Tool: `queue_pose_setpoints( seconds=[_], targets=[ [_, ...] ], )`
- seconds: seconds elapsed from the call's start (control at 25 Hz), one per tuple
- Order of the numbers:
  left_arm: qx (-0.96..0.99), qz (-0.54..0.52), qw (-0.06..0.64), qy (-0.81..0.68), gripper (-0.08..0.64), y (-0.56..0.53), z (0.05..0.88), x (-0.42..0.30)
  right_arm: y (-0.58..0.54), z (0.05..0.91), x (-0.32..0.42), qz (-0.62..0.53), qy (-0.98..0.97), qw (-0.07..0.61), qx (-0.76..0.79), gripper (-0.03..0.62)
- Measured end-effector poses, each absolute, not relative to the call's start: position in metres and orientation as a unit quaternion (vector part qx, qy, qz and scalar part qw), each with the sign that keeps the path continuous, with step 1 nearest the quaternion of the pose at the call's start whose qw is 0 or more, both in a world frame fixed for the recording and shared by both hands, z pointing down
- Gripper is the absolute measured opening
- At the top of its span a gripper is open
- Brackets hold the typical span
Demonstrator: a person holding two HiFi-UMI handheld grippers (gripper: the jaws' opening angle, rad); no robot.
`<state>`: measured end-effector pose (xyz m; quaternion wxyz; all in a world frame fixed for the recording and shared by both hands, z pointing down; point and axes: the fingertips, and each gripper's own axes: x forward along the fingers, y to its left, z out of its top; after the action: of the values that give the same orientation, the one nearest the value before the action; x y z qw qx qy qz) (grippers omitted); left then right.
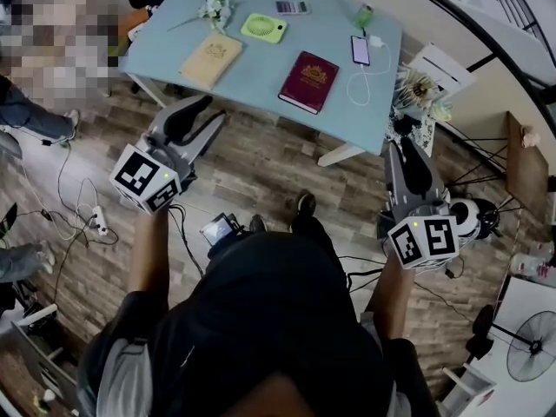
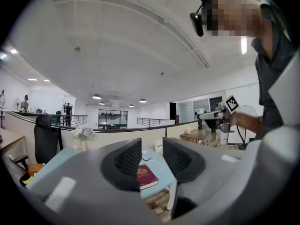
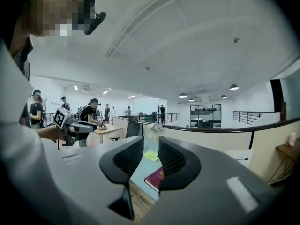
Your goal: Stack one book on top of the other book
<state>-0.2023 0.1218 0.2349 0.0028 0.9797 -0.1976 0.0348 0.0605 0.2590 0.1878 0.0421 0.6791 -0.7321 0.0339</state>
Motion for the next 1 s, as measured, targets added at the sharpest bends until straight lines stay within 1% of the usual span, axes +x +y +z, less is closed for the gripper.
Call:
queue_pose_setpoints(
  seconds=[0.24, 0.52, 0.8, 1.0],
  targets=[
    [0.976, 0.051, 0.011, -0.210, 0.175, 0.105, 0.246, -0.186, 0.226, 0.200, 0.078, 0.042, -0.747, 0.038, 0.663, 0.081],
    [0.967, 0.071, 0.016, -0.243, 0.175, 0.065, 0.252, -0.149, 0.162, 0.216, 0.120, 0.049, -0.769, 0.032, 0.637, 0.081],
    [0.959, 0.093, 0.037, -0.265, 0.175, 0.024, 0.258, -0.087, 0.098, 0.226, 0.174, 0.054, -0.788, 0.039, 0.612, 0.081],
    [0.960, 0.092, 0.038, -0.263, 0.175, -0.003, 0.263, -0.045, 0.062, 0.239, 0.207, 0.063, -0.800, 0.042, 0.595, 0.081]
  ],
)
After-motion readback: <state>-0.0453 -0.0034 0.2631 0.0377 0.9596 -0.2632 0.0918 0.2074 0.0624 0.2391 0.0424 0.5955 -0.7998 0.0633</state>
